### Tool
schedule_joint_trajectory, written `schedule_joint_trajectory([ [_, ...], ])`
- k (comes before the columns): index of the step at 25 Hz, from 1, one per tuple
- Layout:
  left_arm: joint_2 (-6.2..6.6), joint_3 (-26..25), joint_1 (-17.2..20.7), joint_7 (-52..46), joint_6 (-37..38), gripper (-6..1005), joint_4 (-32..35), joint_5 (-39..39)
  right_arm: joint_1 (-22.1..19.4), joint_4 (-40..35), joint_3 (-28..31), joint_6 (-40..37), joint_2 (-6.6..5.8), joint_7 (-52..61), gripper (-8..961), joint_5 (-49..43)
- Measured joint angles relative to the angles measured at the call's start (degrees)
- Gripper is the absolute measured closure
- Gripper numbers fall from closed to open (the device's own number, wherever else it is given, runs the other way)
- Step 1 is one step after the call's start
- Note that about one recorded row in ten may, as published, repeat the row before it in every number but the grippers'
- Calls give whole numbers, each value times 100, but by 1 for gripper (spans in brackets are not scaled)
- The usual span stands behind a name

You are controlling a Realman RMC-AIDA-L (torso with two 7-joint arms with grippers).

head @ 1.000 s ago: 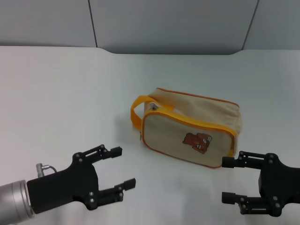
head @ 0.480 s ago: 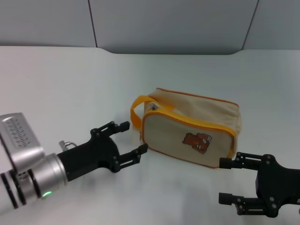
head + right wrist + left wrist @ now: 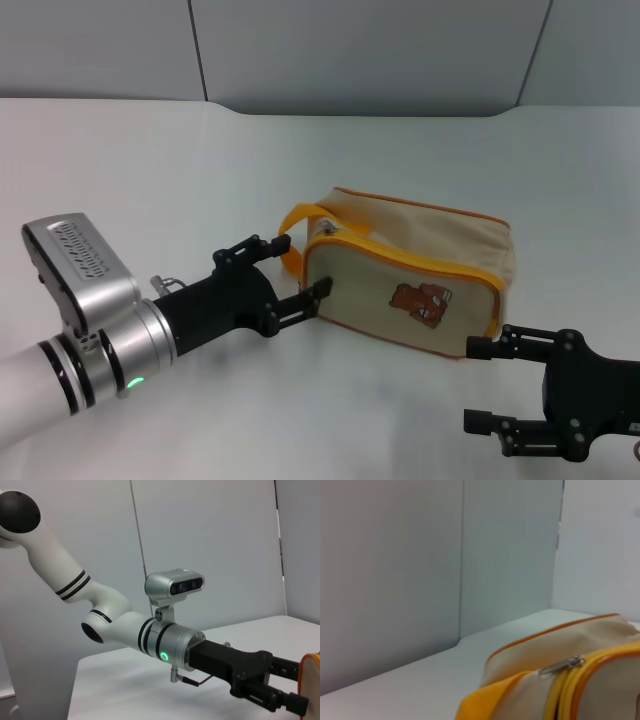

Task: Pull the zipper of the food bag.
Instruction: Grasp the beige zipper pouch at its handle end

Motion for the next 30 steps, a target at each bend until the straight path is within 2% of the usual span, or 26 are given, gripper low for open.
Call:
schedule_joint_trajectory([
  [4,0,-15,-75,245,-57,314,-150,-11,0,-9,1,26,8,0,213,2],
  [9,0,-264,-83,359,-69,328,-225,7,0,6,9,130,13,0,214,7],
  [13,0,-290,-94,640,-66,340,-329,7,0,-5,-9,184,58,-4,214,8],
  [23,0,-376,-138,738,75,828,-393,-2,0,-14,28,192,61,-9,215,11],
  [30,0,-457,-48,812,472,939,-385,-15,-63,10,339,159,63,-160,216,120],
])
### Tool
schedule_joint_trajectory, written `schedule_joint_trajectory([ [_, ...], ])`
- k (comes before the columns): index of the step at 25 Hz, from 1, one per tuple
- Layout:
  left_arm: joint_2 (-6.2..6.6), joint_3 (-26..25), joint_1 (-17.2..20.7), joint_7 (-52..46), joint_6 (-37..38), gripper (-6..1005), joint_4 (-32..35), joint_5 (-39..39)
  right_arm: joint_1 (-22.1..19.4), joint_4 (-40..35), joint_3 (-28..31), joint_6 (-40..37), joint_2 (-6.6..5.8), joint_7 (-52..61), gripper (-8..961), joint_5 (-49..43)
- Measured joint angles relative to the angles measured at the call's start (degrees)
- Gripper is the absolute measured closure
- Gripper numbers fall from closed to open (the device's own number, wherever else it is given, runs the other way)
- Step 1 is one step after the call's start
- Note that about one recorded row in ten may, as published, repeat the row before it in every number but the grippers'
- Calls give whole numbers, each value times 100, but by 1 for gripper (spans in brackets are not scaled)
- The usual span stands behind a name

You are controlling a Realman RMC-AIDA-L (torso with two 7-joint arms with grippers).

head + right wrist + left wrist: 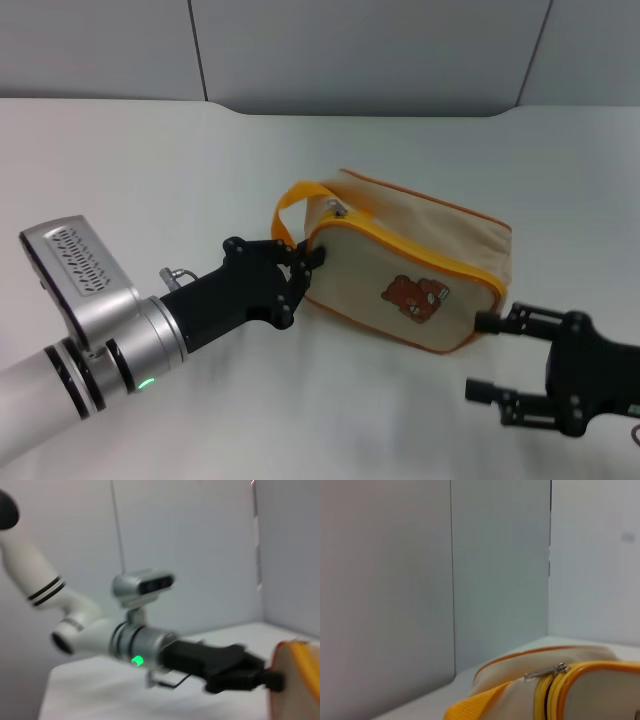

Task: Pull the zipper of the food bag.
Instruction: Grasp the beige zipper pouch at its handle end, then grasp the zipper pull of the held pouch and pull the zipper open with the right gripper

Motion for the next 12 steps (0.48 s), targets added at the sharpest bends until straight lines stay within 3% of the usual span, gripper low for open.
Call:
schedule_joint_trajectory([
  [6,0,-71,153,384,613,938,110,-2,-246,262,637,36,121,-612,217,1258],
  [12,0,-31,152,445,933,939,431,29,-254,1575,1163,390,145,-2681,217,2971],
])
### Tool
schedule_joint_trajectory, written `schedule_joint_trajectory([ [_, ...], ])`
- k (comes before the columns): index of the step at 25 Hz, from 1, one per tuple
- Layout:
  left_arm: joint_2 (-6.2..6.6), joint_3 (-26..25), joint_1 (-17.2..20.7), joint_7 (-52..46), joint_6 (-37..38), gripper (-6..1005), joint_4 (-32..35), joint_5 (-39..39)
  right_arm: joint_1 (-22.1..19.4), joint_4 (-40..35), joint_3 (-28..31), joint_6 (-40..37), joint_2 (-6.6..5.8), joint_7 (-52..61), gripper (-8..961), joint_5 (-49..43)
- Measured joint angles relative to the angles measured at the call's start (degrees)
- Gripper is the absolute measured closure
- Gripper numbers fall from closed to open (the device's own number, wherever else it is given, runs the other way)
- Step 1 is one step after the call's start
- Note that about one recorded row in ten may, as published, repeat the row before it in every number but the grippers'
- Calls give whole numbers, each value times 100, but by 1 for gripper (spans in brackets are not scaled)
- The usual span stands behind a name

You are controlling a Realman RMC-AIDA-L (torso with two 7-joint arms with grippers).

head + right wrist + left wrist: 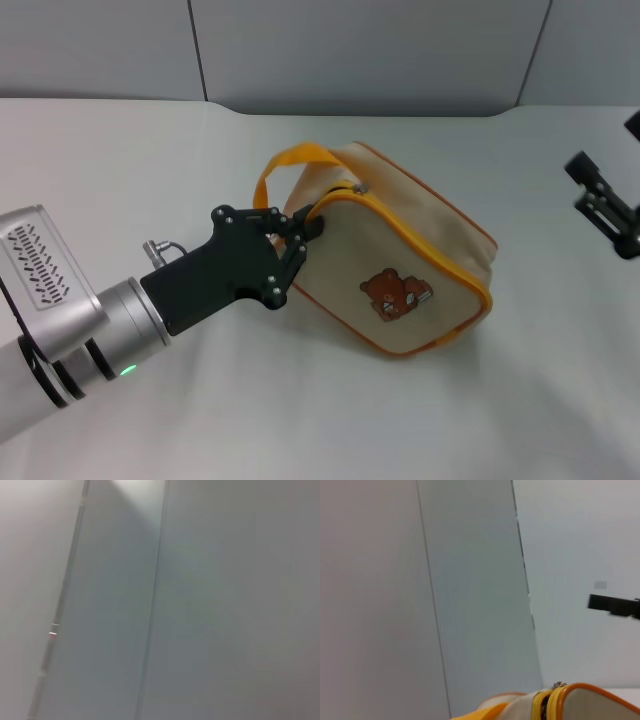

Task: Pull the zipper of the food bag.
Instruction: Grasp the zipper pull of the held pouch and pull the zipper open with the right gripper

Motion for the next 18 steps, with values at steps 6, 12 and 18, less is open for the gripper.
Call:
schedule_joint_trajectory([
  [6,0,26,-37,0,235,942,237,63,423,1540,-21,604,13,-3492,218,128],
  [12,0,27,-56,0,247,942,242,66,594,2640,0,1174,29,-6297,218,-102],
  [18,0,17,-65,0,251,941,245,70,623,2922,15,1252,29,-7212,219,-214],
])
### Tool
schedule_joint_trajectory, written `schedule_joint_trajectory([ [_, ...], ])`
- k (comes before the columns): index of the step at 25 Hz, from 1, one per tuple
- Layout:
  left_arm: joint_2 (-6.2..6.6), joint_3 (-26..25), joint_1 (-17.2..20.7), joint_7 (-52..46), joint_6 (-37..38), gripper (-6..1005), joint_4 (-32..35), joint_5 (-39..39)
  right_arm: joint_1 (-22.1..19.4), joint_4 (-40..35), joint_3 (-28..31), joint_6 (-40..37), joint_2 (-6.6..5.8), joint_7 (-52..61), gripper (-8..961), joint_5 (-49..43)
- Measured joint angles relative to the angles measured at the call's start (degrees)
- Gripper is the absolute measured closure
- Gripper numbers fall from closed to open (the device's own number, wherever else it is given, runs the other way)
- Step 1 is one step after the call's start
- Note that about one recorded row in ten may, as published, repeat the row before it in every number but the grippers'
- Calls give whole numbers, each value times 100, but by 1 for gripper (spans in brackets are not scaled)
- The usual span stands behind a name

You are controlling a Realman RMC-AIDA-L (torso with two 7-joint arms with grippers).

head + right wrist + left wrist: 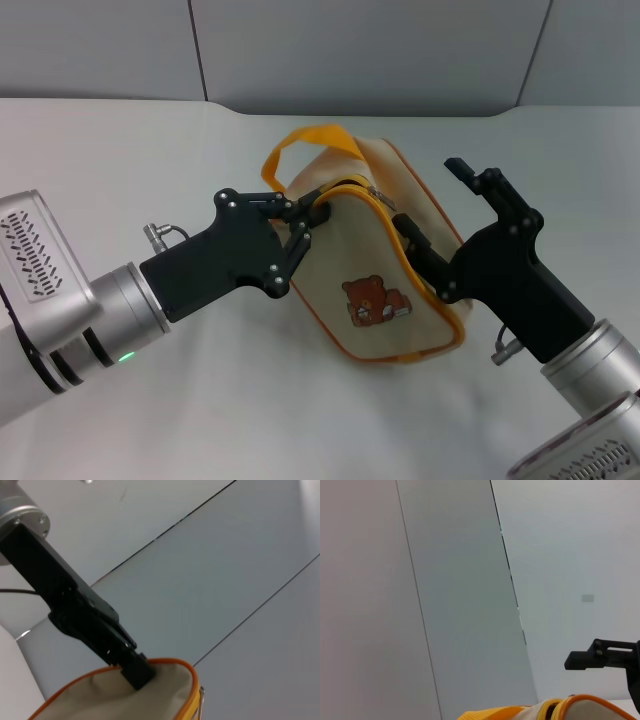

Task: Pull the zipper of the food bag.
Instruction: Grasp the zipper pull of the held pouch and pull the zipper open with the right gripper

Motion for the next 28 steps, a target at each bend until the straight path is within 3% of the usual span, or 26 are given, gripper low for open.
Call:
schedule_joint_trajectory([
  [18,0,11,-74,-27,9,941,-32,10,146,247,59,46,0,-53,246,-34],
  [28,0,10,-89,-41,10,940,-22,11,151,275,31,143,0,-115,619,-46],
])
